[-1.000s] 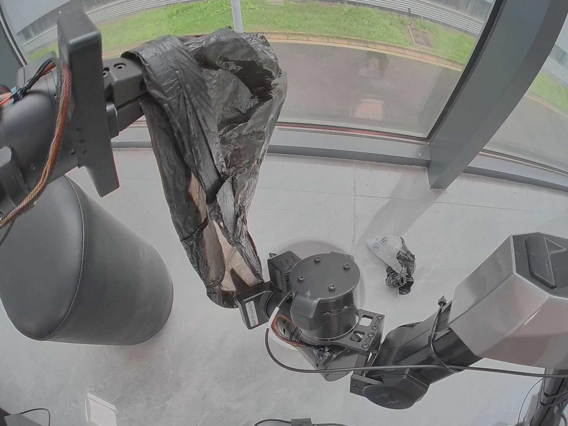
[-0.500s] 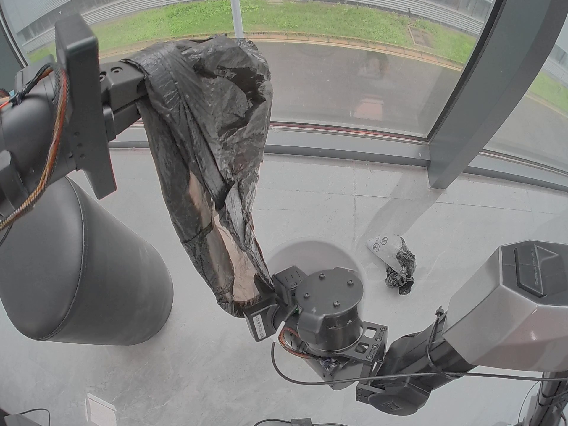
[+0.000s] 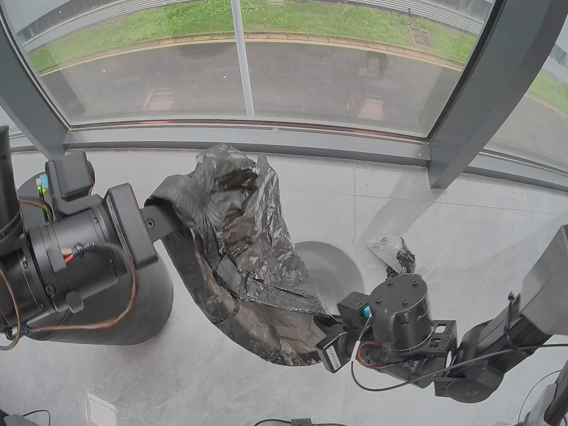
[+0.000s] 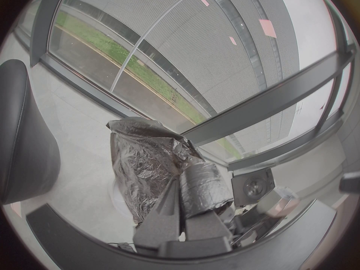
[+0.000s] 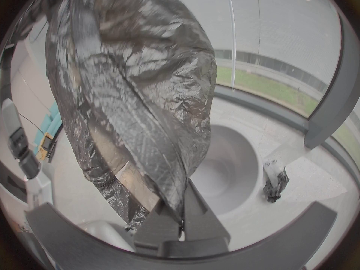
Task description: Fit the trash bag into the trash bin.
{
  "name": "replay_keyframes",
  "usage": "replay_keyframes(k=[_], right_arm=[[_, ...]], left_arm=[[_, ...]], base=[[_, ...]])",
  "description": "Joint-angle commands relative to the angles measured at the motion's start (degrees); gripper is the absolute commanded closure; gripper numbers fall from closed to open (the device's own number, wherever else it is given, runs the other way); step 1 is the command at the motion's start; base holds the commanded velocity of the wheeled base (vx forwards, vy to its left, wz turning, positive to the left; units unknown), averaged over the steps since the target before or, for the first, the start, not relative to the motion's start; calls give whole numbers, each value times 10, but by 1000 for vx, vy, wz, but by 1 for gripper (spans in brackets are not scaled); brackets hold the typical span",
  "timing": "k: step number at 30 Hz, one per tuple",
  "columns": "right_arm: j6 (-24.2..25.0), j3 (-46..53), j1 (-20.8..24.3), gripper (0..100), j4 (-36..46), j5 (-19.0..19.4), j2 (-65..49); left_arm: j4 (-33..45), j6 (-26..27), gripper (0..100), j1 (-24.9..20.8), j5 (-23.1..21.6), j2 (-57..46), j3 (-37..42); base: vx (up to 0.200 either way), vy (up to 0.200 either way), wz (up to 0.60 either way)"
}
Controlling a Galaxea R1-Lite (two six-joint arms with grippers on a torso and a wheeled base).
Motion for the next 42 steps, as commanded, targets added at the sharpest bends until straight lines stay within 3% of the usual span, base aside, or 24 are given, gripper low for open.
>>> replay_keyframes(k=[1, 5, 7, 9, 11, 15, 16, 24, 31, 38, 42], right_arm=[[50, 0, -73, 100, 163, 126, -159], [90, -70, -107, 100, 331, 217, -214], [118, -123, -135, 100, 428, 297, -237], [121, -154, -156, 100, 485, 355, -243], [121, -175, -167, 100, 522, 388, -241], [123, -184, -172, 100, 537, 401, -227], [123, -184, -172, 100, 537, 407, -213], [125, -183, -175, 100, 541, 446, -179], [126, -175, -178, 100, 546, 465, -182], [127, -172, -178, 100, 634, 465, -202], [167, -173, -179, 100, 639, 465, -201]], left_arm=[[-50, 60, 100, 49, -55, -35, 101], [-51, 83, 100, 60, -111, -54, 128], [-45, 83, 100, 60, -118, -48, 130], [-43, 84, 100, 60, -124, -46, 135], [-39, 84, 100, 60, -135, -39, 145], [-45, 83, 100, 60, -172, -33, 163], [-46, 75, 100, 63, -214, -22, 167], [-74, 67, 100, 95, -317, 29, 167], [-107, 30, 100, 101, -358, 55, 167], [-119, -53, 100, 112, -412, 69, 167], [-123, -68, 100, 136, -445, 84, 167]], base=[[0, 0, 0], [0, 0, 0], [0, 0, 0], [0, 0, 0], [0, 0, 0], [0, 0, 0], [0, 0, 0], [0, 0, 0], [0, 0, 0], [0, 0, 0], [0, 0, 0]])
